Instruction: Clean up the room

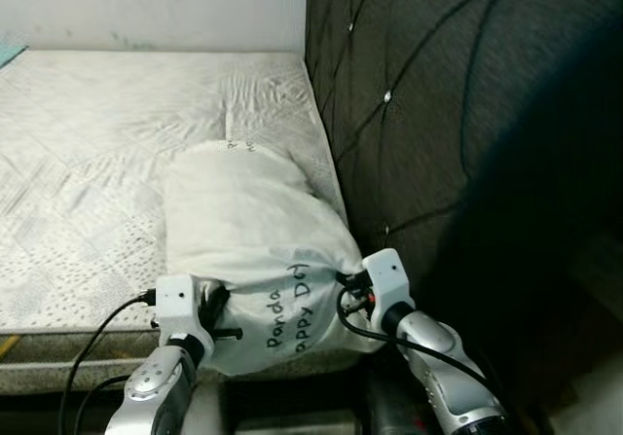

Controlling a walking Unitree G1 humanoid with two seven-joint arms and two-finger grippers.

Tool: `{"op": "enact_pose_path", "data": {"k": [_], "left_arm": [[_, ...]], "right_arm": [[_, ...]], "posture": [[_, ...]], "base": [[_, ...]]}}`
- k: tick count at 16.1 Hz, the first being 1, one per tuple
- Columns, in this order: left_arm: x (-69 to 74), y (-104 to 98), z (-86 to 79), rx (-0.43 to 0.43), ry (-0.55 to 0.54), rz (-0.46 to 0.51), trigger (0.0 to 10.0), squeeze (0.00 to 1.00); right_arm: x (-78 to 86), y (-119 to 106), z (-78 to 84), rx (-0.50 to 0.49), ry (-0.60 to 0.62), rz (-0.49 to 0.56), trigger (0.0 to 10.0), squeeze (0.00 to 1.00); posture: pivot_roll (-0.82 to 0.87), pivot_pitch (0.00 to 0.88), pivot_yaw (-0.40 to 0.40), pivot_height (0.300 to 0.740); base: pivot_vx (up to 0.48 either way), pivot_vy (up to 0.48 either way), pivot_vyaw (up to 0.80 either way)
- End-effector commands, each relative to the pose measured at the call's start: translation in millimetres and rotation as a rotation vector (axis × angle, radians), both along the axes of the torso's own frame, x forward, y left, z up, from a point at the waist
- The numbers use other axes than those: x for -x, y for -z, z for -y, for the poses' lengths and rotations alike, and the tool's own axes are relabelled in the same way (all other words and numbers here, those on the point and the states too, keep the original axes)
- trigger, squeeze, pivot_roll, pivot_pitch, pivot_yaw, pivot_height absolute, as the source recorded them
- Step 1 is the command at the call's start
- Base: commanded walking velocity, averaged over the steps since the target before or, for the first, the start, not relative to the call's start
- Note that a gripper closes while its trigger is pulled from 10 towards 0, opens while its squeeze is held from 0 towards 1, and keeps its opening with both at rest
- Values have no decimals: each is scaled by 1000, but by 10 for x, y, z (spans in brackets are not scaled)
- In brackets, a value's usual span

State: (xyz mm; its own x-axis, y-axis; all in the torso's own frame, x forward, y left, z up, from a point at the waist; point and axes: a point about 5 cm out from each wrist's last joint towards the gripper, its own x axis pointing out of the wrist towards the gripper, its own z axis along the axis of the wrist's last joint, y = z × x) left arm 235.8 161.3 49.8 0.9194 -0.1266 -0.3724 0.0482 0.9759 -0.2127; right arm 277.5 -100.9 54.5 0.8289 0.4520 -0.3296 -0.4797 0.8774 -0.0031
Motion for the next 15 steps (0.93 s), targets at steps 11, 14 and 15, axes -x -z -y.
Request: {"op": "enact_pose_path", "data": {"k": [11,14,15], "left_arm": [[-78,-89,56,-6,6,36,10000,0],[-77,-87,58,-5,6,34,10000,0],[-76,-85,57,-5,5,31,10000,0]], "right_arm": [[-27,-65,-21,-19,-25,25,10000,0],[-18,-58,-18,-13,-23,23,10000,0],[-15,-58,-21,-15,-25,22,10000,0]], "posture": [[-104,0,-28,599],[-107,0,-26,599],[-107,0,-25,589]], "base": [[0,0,272],[0,0,0],[0,0,0]]}}
